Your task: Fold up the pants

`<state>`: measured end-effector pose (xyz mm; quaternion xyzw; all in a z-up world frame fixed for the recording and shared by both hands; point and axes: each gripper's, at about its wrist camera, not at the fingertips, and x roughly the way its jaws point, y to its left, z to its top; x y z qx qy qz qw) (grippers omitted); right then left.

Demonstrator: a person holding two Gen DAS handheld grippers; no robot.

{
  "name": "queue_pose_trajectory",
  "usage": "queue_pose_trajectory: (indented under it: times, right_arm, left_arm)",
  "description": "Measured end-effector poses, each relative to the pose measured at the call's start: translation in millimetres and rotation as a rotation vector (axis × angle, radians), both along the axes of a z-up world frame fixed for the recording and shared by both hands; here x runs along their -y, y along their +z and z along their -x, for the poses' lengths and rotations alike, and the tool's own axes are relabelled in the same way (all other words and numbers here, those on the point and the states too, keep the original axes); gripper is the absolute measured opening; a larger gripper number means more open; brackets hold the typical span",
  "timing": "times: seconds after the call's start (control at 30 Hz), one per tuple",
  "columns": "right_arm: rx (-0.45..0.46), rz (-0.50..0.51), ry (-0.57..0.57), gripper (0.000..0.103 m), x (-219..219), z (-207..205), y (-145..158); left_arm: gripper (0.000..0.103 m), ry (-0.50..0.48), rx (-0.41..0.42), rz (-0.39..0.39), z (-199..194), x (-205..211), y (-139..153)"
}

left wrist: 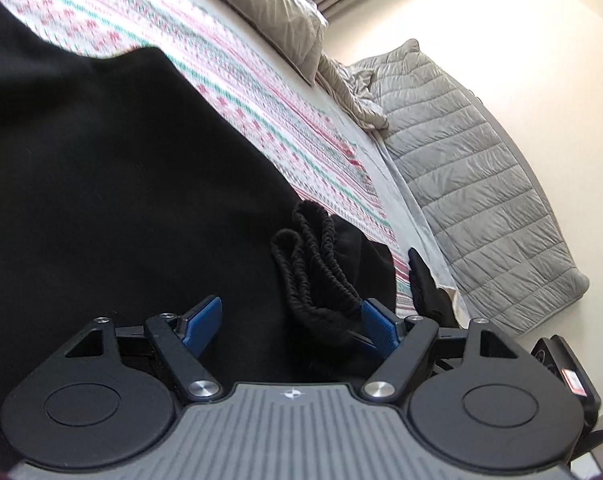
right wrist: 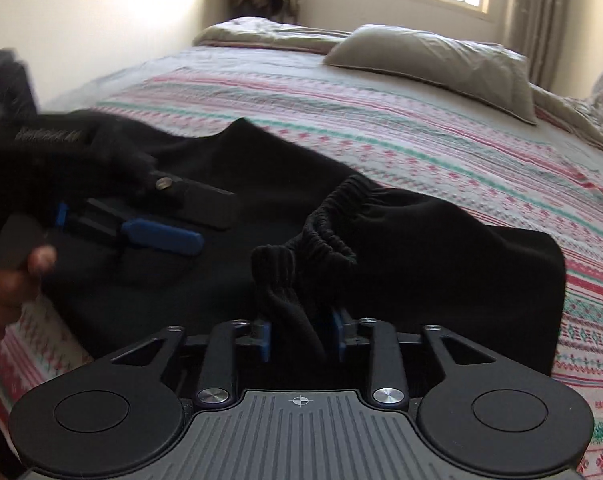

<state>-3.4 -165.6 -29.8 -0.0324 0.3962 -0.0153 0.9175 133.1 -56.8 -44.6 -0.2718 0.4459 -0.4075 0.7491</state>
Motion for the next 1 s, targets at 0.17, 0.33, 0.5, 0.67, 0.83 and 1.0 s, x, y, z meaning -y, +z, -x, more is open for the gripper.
queue_pose_trajectory:
  times: [0.17,0.33,0.5,0.67,0.83,1.0]
  right_arm:
    - [0.020,-0.074,0.087,0.061,-2.8,11.4,13.8]
    - [0.047,-0.092,0.088,0.061,3.1,16.0,17.8]
    - [0.052,-0.003,0.147,0.065,-2.7,2.7,12.9]
    - [-0.005,0.150,0.159,0.062,-13.6,3.1,-3.9]
    - [0.047,0.191,0.148,0.017,-13.7,14.1,0.5]
    - [0.124,0.134,0.124,0.014,-6.4,29.6,20.3]
  left_arm:
    - [0.086,-0.038,-0.101,0.089,-7.0,5.5,-7.1]
    - [0.086,-0.043,-0.146,0.122,-10.3,10.3,-12.1]
    - [0.086,-0.024,-0.197,0.169,-17.1,8.2,-15.3]
    - [0.087,-0.024,-0.211,0.173,-16.2,7.1,-12.4]
    - [0.091,-0.030,-0.196,0.137,-14.0,14.2,-6.9]
    - [0.094,-0.010,-0.201,0.148,-14.9,22.8,-7.0]
